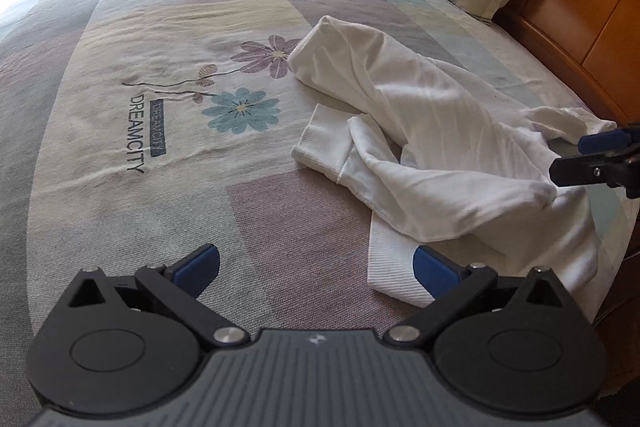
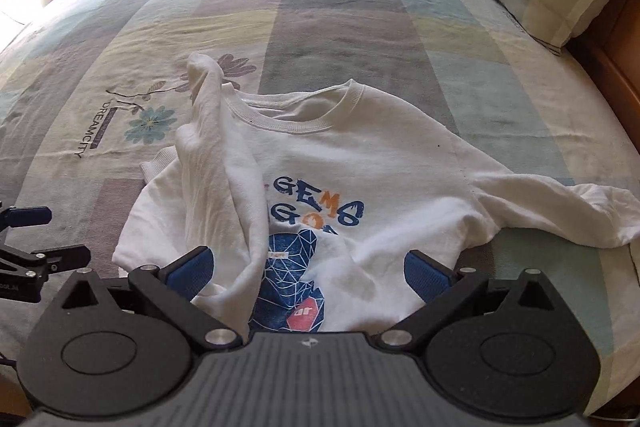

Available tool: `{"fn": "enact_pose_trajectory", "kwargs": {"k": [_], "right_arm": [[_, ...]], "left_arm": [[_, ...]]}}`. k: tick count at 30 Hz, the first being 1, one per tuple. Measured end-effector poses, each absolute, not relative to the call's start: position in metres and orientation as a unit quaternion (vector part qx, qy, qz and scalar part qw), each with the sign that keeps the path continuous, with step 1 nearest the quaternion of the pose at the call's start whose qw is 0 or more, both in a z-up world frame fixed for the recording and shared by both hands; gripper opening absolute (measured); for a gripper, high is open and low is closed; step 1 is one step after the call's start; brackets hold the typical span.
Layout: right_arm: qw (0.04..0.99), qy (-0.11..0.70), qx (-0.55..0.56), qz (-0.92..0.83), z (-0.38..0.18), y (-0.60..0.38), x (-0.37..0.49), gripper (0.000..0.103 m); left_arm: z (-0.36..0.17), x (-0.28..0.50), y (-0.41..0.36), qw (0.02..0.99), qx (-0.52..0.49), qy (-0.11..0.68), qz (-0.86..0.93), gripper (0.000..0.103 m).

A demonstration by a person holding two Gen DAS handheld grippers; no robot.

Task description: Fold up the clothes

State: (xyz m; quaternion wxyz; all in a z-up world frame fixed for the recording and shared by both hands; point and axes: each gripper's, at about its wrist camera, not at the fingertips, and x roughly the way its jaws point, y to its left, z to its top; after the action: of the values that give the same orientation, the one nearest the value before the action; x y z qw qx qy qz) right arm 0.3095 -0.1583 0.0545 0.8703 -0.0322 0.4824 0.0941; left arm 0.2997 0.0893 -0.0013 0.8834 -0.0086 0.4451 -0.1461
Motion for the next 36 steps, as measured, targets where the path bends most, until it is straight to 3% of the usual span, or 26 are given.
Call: {"fn": "enact_pose_trajectory", "kwargs": {"k": [17, 23, 36], "right_arm": [[0.873, 0.460, 0.019, 0.161, 0.047, -0.211, 0.308, 0.103], [0.869, 0.452, 0.020, 0.201, 0.045, -0.224, 0.319, 0.103], [0.863, 0.452, 0.032, 0.224, 0.039, -0.229, 0.321, 0.103]], "left_arm": [[0.006, 0.315, 0.013, 0.921, 0.100, 0.365, -0.094, 0.102], [0.021, 0.321, 0.036, 0.938, 0.029, 0.344, 0.016, 0.102], [0.053, 0.332, 0.118, 0.941, 0.008, 0.285, 0.181, 0.102]]}}
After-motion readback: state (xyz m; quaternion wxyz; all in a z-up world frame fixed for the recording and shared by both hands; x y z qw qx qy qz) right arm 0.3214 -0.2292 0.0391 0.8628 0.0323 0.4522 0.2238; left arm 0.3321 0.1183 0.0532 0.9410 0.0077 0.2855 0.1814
